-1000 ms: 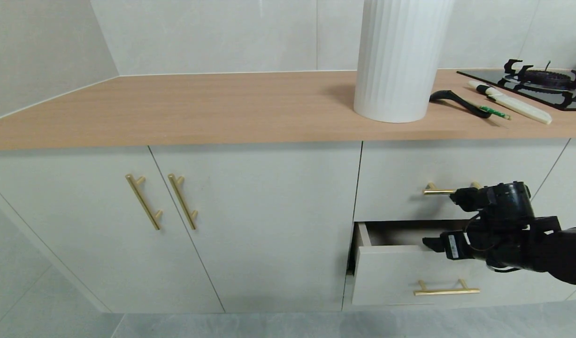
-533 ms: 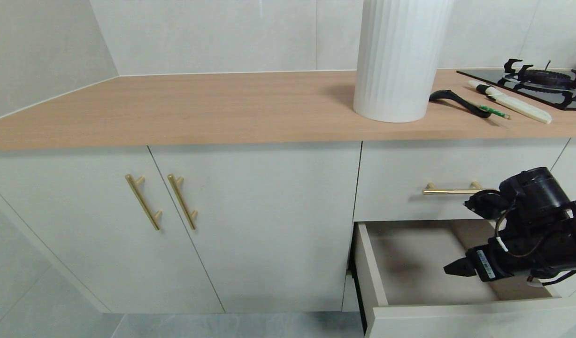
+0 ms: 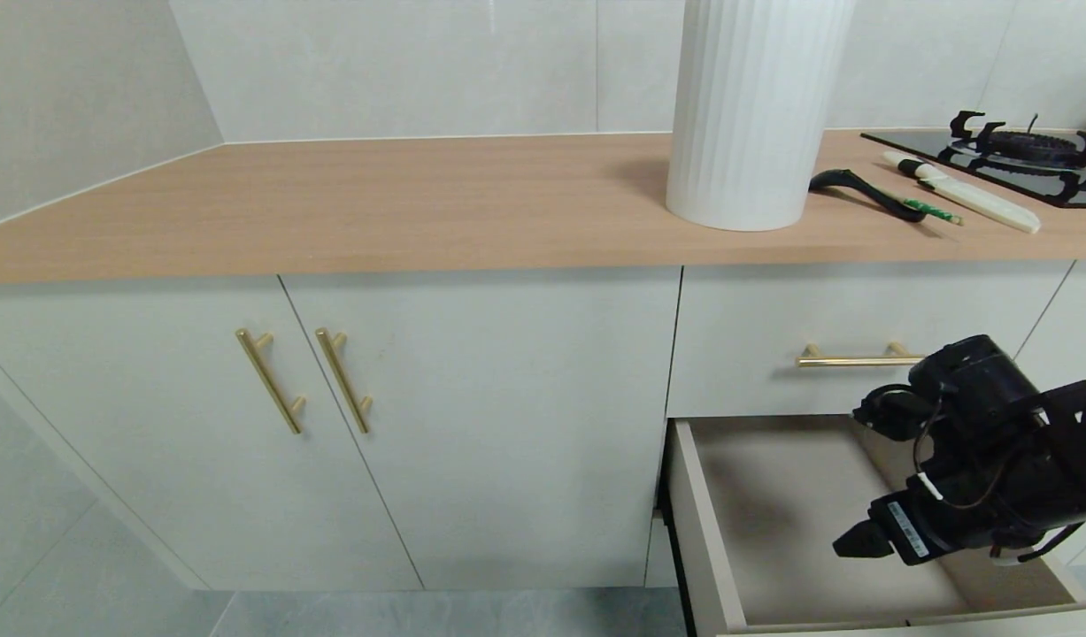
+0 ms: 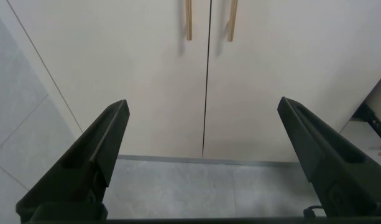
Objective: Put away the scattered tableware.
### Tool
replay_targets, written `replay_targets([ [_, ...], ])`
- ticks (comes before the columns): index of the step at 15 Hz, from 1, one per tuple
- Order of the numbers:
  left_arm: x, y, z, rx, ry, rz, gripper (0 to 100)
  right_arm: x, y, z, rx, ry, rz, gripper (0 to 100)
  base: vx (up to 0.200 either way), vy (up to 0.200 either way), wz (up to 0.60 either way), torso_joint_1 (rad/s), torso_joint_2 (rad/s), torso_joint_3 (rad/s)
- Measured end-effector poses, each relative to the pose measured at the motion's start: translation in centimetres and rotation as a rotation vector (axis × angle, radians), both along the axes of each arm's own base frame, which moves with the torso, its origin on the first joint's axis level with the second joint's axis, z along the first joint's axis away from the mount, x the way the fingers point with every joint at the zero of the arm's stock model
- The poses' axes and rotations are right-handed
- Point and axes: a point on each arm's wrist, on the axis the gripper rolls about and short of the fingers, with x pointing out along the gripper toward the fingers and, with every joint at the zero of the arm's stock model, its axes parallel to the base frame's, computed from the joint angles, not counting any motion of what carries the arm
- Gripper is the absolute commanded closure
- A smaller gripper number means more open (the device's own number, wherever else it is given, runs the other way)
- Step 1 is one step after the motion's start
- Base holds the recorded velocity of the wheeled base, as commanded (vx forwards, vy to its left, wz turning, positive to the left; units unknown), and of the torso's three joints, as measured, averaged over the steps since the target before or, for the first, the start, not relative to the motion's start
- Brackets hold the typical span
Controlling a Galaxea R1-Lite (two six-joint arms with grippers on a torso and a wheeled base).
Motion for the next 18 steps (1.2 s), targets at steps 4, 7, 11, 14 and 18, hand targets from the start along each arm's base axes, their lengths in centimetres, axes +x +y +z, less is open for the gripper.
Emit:
replay_targets([
  [4,0.0,0.0,0.0,0.0,0.0,0.0,0,-0.6,0.4,-1.3,-0.045,0.138,0.024,0,0.0,0.0,0.0,0.0,0.0,0.0],
  [7,0.0,0.0,0.0,0.0,0.0,0.0,0,-1.4,0.3,-1.6,-0.089,0.233,0.069,0,0.0,0.0,0.0,0.0,0.0,0.0],
  [11,0.0,0.0,0.0,0.0,0.0,0.0,0,-2.8,0.2,-1.6,-0.165,0.382,0.106,0,0.0,0.0,0.0,0.0,0.0,0.0],
  [14,0.0,0.0,0.0,0.0,0.0,0.0,0,-3.7,0.6,-1.6,-0.22,0.442,0.155,0,0.0,0.0,0.0,0.0,0.0,0.0],
  [18,0.0,0.0,0.0,0.0,0.0,0.0,0,-4.0,0.9,-1.6,-0.241,0.465,0.173,0,0.0,0.0,0.0,0.0,0.0,0.0],
])
